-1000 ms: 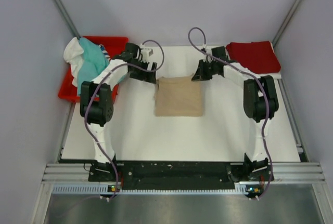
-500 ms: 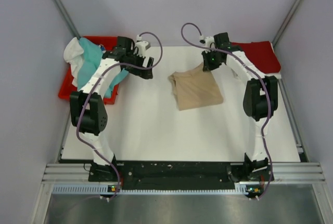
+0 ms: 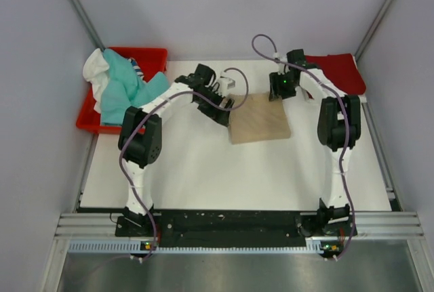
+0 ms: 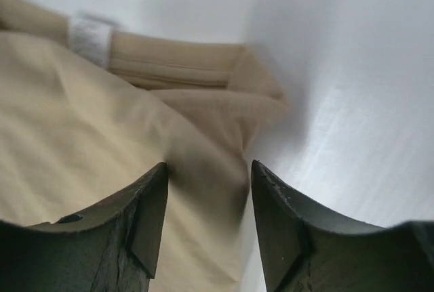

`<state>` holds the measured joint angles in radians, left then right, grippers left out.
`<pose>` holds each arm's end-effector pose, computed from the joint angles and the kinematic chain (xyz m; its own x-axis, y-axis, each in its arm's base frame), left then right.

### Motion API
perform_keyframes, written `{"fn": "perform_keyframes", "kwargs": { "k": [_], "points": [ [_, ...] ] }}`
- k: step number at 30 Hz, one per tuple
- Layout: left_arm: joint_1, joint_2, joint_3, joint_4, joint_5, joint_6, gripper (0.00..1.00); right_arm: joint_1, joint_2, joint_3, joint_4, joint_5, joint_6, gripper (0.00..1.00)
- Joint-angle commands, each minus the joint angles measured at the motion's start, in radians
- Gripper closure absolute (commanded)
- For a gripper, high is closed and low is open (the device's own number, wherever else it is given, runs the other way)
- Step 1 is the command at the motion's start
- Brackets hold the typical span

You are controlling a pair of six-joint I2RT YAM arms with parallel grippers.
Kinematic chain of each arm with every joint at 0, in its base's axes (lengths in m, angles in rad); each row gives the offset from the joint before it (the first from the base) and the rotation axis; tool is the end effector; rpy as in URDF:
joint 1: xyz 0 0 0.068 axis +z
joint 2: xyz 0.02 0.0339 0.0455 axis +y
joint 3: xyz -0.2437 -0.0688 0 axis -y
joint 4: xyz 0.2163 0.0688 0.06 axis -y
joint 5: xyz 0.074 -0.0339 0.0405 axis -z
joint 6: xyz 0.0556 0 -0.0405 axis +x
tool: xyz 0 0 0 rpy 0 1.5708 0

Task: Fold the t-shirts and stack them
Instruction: Fold the long partially folded tshirt into a neat square

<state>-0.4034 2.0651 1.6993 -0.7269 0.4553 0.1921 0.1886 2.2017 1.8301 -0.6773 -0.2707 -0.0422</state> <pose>0.3731 -0.1858 0.1967 -0.6987 0.4847 -0.5262 0.6846 0.6663 -0.2954 0.4399 0.0991 0.1771 -0.8376 -0.2013 -0.5079 -0.3472 0.9138 0.2106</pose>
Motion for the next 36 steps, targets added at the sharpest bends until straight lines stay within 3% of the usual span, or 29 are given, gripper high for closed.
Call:
{"fn": "perform_keyframes", "kwargs": {
  "k": [1,4,8,11,14,16,20,28,30,36],
  "points": [
    [-0.098,-0.028,-0.015,0.026,-0.004,0.038,0.07,-0.093,0.003,0.133,0.059,0.073,0.157,0.48],
    [-0.153,-0.014,-0.009,0.041,-0.032,0.055,0.15,-0.098,-0.032,0.12,0.059,0.122,0.139,0.46],
    [-0.21,-0.01,0.005,0.07,-0.087,0.107,0.22,-0.097,-0.166,-0.021,0.064,0.136,0.134,0.47],
    [-0.221,0.021,0.016,0.106,-0.132,0.133,0.24,-0.084,-0.316,-0.246,0.142,0.07,0.172,0.55],
    [-0.222,0.075,0.042,0.089,-0.153,0.15,0.27,-0.06,-0.436,-0.503,0.302,-0.077,0.238,0.72],
    [-0.225,0.108,0.051,0.067,-0.161,0.159,0.29,-0.045,-0.465,-0.619,0.379,-0.137,0.29,0.81],
    [-0.233,0.147,0.043,0.02,-0.193,0.171,0.29,-0.018,-0.425,-0.747,0.436,-0.159,0.349,0.87],
    [-0.239,0.034,-0.171,0.017,-0.165,0.191,0.31,0.02,-0.517,-0.969,0.443,-0.09,0.442,0.88],
    [-0.241,-0.026,-0.248,0.043,-0.138,0.179,0.36,0.067,-0.563,-1.031,0.436,-0.088,0.465,0.87],
    [-0.256,-0.261,-0.415,-0.015,-0.026,0.225,0.35,0.152,-0.765,-1.198,0.371,-0.104,0.533,0.83]
  ]
}}
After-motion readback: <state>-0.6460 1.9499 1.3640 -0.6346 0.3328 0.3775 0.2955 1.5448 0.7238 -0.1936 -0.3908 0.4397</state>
